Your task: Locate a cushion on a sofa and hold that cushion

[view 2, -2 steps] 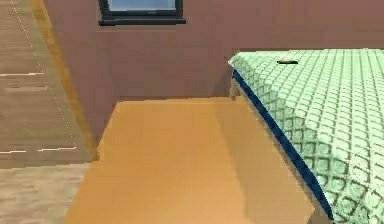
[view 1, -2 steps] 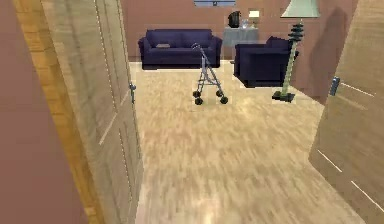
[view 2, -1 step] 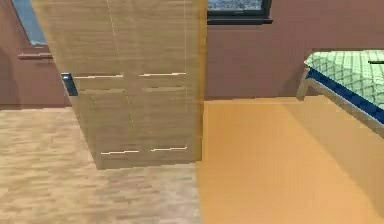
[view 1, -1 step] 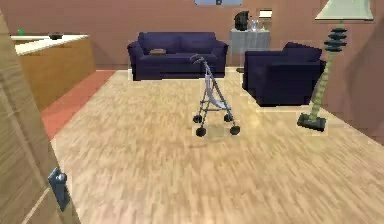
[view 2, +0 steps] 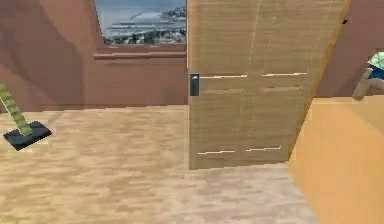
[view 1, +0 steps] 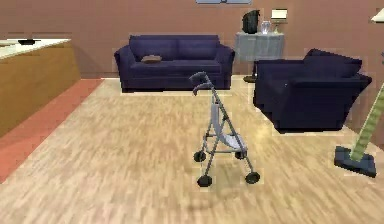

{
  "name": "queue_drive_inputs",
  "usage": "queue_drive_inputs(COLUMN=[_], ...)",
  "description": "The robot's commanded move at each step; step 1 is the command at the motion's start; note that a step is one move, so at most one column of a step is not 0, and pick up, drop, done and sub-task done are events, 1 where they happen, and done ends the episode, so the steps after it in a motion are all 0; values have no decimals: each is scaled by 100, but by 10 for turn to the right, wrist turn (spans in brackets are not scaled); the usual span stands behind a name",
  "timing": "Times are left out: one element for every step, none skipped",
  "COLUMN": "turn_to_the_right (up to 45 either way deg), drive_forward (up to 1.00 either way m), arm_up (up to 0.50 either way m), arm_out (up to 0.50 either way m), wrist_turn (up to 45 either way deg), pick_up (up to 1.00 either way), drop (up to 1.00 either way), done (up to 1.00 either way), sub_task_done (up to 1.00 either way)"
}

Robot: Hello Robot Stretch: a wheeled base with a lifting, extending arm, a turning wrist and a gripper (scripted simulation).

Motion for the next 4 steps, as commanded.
queue_drive_inputs(turn_to_the_right=[-180,0,0,90], drive_forward=[0,100,25,0], arm_up=[0,0,0,0], arm_out=[0,0,0,0], wrist_turn=[0,0,0,0], pick_up=[0,0,0,0], drop=[0,0,0,0], done=[0,0,0,0], sub_task_done=[0,0,0,0])
